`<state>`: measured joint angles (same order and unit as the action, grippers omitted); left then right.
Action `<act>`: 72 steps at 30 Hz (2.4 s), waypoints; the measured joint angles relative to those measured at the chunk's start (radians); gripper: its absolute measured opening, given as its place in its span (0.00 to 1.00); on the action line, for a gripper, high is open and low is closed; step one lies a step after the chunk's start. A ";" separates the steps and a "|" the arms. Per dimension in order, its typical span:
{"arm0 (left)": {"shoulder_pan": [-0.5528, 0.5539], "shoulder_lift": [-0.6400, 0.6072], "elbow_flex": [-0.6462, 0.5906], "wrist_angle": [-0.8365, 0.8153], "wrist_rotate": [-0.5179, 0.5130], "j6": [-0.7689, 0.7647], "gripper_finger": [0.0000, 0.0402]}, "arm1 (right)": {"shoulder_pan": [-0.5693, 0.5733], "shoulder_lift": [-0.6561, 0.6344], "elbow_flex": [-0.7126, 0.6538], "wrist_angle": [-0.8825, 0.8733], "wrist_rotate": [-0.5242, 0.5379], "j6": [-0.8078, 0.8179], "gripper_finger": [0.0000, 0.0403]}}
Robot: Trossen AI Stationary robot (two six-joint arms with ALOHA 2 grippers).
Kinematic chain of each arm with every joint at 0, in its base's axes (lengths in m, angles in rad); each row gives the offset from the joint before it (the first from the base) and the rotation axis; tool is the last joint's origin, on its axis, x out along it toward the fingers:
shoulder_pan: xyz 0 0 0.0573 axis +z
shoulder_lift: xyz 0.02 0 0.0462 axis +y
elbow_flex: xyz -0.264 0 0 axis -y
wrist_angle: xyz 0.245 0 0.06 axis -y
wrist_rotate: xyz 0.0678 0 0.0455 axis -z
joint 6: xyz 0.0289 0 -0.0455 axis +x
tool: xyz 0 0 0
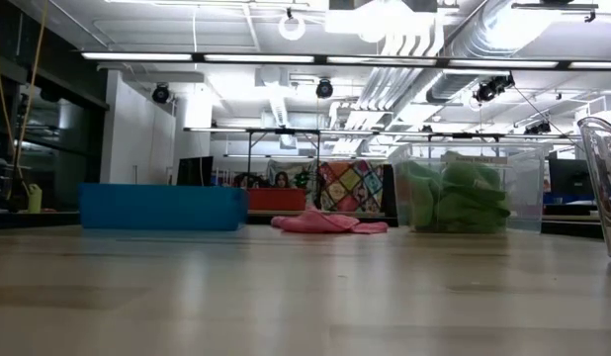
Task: Sort microfiber towel by color & place in baskets
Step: Put the top orange towel into the bottom transparent bin
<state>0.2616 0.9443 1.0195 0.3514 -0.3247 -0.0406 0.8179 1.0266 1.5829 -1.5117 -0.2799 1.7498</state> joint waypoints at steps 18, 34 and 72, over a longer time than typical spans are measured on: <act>0.020 0.000 0.000 -0.002 -0.001 -0.008 0.59 | 0.014 0.066 -0.001 0.131 0.306 -0.130 0.00; 0.019 0.000 0.000 0.008 -0.001 -0.011 0.59 | 0.095 0.120 -0.674 1.000 0.235 0.029 0.00; 0.019 0.000 0.000 0.008 0.001 -0.061 0.59 | -0.043 0.158 -0.648 0.696 -0.102 -0.373 0.68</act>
<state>0.2806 0.9443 1.0195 0.3597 -0.3236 -0.1013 0.7752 1.1843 0.9348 -0.8161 -0.3818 1.3773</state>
